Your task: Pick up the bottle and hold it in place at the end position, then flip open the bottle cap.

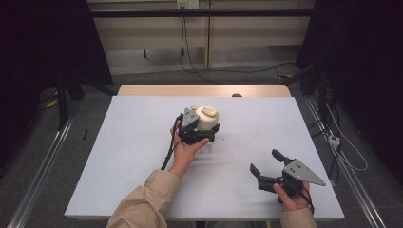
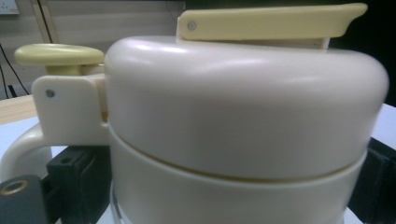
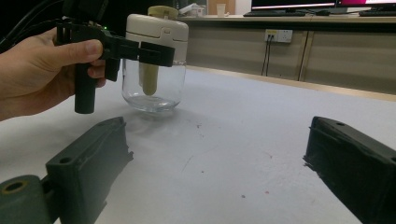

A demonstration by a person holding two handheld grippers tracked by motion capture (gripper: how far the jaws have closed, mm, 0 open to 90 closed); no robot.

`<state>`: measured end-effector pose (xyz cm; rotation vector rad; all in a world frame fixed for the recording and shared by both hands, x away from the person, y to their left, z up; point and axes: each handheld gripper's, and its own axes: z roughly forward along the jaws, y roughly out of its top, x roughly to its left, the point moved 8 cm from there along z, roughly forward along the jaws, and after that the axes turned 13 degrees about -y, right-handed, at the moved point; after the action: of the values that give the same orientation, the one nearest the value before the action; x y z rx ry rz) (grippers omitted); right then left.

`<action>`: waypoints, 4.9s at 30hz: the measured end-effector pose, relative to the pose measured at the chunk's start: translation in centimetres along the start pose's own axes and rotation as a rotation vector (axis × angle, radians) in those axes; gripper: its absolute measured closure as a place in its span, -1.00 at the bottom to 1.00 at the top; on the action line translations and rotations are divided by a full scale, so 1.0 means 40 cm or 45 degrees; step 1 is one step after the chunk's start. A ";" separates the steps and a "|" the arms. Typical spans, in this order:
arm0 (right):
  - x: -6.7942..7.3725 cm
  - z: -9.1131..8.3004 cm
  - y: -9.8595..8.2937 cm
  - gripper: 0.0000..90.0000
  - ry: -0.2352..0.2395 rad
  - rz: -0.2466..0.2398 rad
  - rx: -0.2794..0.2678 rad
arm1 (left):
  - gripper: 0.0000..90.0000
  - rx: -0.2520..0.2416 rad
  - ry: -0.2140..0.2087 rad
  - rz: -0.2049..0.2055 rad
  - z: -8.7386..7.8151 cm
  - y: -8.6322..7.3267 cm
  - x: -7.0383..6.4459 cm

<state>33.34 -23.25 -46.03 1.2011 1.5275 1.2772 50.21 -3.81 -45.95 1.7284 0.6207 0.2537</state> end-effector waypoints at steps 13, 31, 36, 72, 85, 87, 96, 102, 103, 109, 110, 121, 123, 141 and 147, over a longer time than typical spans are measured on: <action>-0.003 0.000 0.000 -0.88 -0.006 -0.004 -0.003 | -0.87 0.015 -0.009 0.003 0.023 -0.001 -0.004; 0.001 -0.001 0.003 -0.88 0.002 -0.002 -0.005 | -0.87 0.024 -0.013 0.007 0.051 -0.009 0.000; -0.002 -0.001 0.002 -0.88 -0.001 0.002 -0.004 | -0.87 0.026 0.003 -0.006 0.056 -0.017 0.011; 0.026 0.021 0.007 -0.88 0.037 -0.026 0.016 | -0.87 0.028 -0.026 0.041 0.042 -0.037 -0.002; 0.034 0.028 0.004 -0.88 0.049 -0.043 0.032 | -0.87 -0.003 -0.026 0.005 0.029 -0.048 0.003; 0.035 0.030 0.007 -0.89 0.047 -0.037 0.032 | -0.87 -0.011 -0.026 -0.005 0.029 -0.048 0.002; 0.058 0.058 0.017 -0.89 0.080 -0.055 0.068 | -0.87 -0.022 -0.026 -0.003 0.026 -0.051 0.002; 0.068 0.077 0.017 -0.89 0.093 -0.059 0.110 | -0.87 -0.030 -0.024 0.003 0.026 -0.051 0.002; 0.071 0.081 0.017 -0.90 0.100 -0.057 0.119 | -0.87 -0.030 -0.024 0.002 0.026 -0.051 0.002; 0.088 0.106 0.030 -0.90 0.116 -0.055 0.143 | -0.87 -0.029 -0.023 0.000 0.026 -0.051 0.003; 0.089 0.110 0.032 -0.90 0.112 -0.060 0.145 | -0.87 -0.029 -0.023 0.000 0.026 -0.051 0.003; 0.093 0.151 0.050 -0.87 0.080 -0.025 0.183 | -0.87 -0.029 -0.016 -0.002 0.028 -0.051 0.002; 0.091 0.157 0.056 -0.85 0.076 -0.021 0.187 | -0.87 -0.029 -0.016 -0.001 0.028 -0.051 0.002; 0.099 0.211 0.101 -0.27 0.082 0.005 0.180 | -0.88 -0.020 -0.010 0.004 0.028 -0.052 0.000; 0.107 0.230 0.115 0.23 0.106 0.003 0.192 | -0.88 -0.020 -0.013 0.010 0.029 -0.052 0.000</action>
<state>41.91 -16.76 -43.13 1.2585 1.7087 1.2449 50.23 -4.49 -48.23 1.7167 0.6031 0.2546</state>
